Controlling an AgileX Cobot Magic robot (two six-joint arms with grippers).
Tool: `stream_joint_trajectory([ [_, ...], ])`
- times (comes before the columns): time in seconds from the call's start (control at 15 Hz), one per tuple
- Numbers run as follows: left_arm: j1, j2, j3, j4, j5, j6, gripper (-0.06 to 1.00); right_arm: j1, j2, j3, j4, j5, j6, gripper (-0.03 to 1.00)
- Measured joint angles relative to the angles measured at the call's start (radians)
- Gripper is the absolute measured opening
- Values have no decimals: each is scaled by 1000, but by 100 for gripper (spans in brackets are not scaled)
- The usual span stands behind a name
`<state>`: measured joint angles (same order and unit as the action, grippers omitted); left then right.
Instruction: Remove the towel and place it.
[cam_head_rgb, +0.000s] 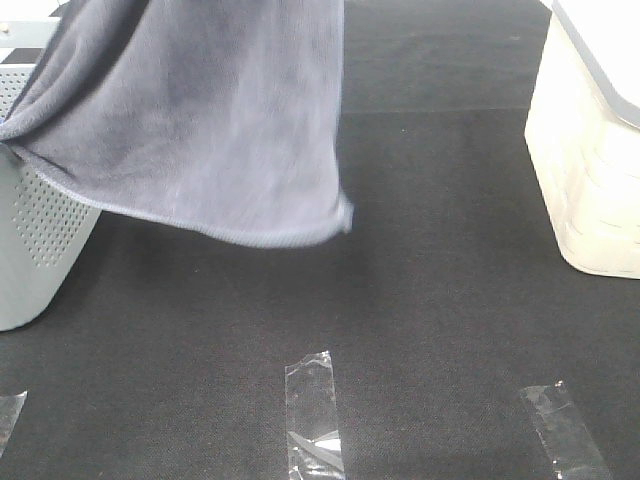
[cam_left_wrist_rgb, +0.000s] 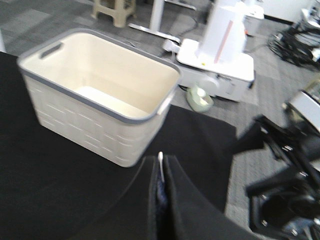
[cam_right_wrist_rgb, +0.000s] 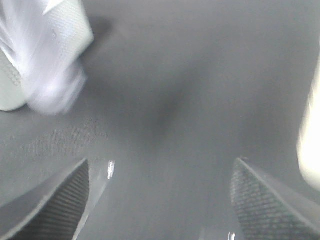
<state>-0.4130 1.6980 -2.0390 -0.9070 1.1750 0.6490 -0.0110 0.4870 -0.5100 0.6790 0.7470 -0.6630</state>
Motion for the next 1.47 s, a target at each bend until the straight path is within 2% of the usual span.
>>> stream_joint_trajectory([
  [0.13,-30,0,0,0,38,0,1,0,131,0,181,-31,-262,74],
  [0.27,-51,0,0,7,41,0,1,0,286,0,397,-8,-549,74],
  [0.33,-51,0,0,7,41,0,1,0,286,0,397,-8,-549,74],
  [0.47,-70,0,0,34,44,0,1,0,440,0,580,85,-793,72],
  [0.6,-85,0,0,52,44,0,1,0,615,0,713,181,-991,69],
  [0.87,-85,0,0,53,44,0,1,0,844,-1,839,251,-1109,68],
  [1.27,-85,0,0,53,44,0,1,0,1022,-1,903,329,-1175,68],
  [1.33,-85,0,0,53,44,0,1,15,1040,-5,914,326,-1191,68],
  [1.47,-85,0,0,53,44,0,1,150,1081,-45,935,252,-1221,68],
])
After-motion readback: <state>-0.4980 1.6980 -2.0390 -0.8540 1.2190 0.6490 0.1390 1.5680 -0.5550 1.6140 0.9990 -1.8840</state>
